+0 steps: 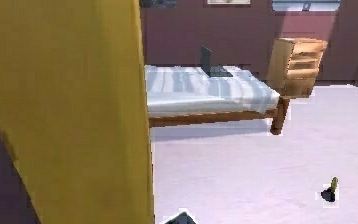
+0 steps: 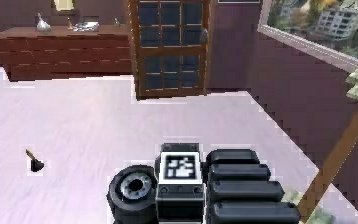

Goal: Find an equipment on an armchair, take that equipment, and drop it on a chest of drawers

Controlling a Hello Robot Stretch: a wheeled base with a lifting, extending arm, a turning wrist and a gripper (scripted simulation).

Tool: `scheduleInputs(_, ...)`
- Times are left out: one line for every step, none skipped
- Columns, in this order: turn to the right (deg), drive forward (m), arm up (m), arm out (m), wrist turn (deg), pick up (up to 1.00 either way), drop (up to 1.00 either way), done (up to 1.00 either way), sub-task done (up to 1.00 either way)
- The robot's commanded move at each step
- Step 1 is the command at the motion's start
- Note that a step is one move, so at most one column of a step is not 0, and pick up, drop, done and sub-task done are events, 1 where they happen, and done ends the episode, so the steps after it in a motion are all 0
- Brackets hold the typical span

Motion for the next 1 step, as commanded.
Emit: scheduleInputs(45.0, 0.00, 0.00, 0.00, 0.0, 0.00, 0.00, 0.00, 0.00)
